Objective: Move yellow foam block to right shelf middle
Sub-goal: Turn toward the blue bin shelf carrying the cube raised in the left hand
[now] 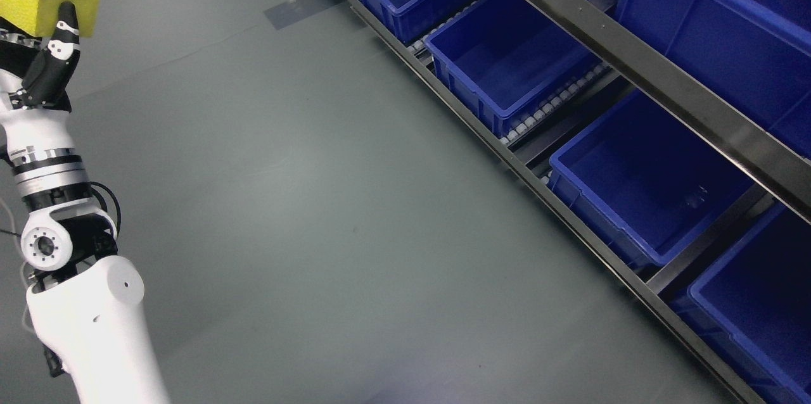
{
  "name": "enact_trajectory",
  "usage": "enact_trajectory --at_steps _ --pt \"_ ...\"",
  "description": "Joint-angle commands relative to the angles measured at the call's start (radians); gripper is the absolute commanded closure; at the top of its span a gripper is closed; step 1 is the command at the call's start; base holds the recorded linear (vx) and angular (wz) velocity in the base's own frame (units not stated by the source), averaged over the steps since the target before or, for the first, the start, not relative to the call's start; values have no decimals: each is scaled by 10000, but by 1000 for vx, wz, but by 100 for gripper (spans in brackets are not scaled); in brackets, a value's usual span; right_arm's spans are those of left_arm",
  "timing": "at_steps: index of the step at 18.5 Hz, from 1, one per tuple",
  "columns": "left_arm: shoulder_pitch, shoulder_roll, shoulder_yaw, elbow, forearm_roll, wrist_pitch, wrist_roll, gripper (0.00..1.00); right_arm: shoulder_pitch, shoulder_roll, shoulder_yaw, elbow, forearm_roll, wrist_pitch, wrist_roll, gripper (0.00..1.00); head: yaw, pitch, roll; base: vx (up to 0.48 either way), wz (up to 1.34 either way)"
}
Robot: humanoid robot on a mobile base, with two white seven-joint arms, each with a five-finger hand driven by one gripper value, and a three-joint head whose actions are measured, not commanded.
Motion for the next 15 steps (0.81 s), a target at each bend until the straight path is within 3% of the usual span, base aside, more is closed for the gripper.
enact_trajectory --at_steps 1,15 --pt "-36 293 91 -77 0 -24 12 59 -15 -175 0 -174 0 -4 7 0 0 0 0 446 -278" --pt "102 247 -1 -1043 0 -39 -295 59 -15 -175 0 -174 0 -4 7 0 0 0 0 361 -365"
